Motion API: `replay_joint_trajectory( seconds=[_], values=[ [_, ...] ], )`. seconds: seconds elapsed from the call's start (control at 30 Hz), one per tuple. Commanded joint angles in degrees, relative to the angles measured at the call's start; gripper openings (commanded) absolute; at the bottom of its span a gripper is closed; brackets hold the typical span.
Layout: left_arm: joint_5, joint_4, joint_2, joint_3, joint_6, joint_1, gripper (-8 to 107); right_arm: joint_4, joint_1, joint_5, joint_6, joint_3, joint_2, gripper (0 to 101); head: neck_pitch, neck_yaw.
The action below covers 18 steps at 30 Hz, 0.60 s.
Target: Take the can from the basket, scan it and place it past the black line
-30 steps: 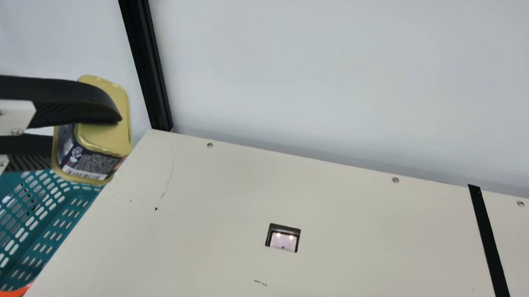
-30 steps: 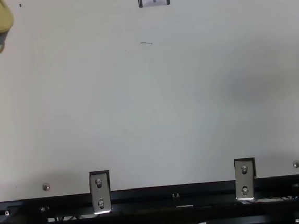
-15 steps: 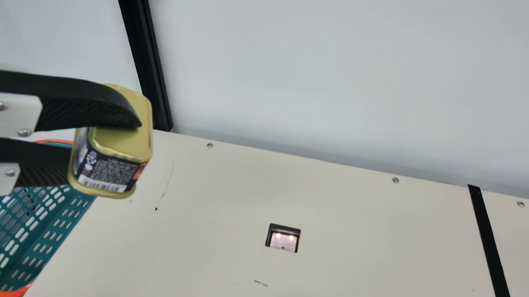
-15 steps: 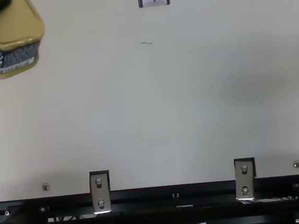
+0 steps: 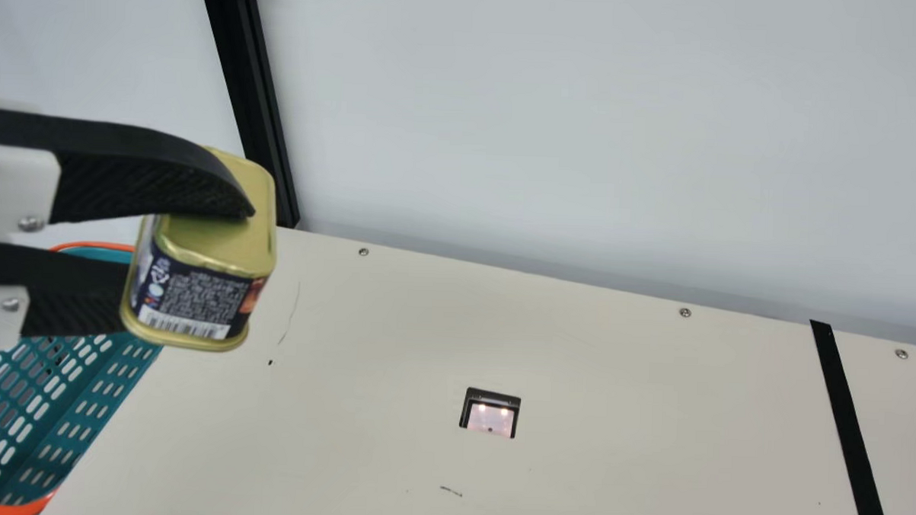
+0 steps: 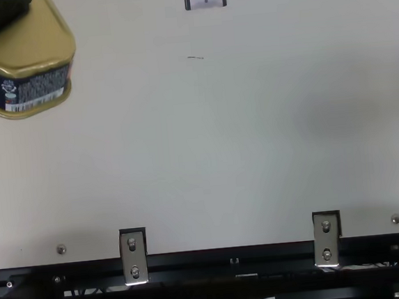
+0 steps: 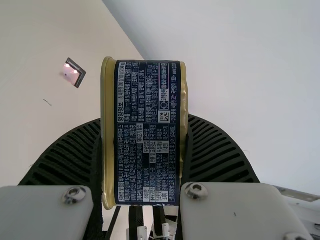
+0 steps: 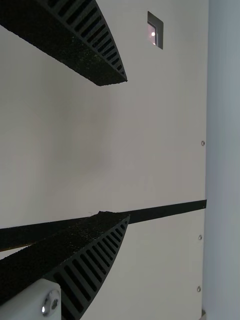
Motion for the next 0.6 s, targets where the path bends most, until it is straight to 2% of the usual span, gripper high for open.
replay_joint_trajectory(
  seconds=[0.0, 0.57],
  values=[
    [0.0, -0.3, 0.2, -0.4, -1.0, -0.5, 10, 0.0, 0.0, 0.0, 0.0, 0.0, 0.0, 101, -1.8, -0.1],
    [0.0, -3.7, 1.5, -3.3, -9.4, -5.1, 10, 0.0, 0.0, 0.0, 0.0, 0.0, 0.0, 101, -1.8, -0.1]
  ],
)
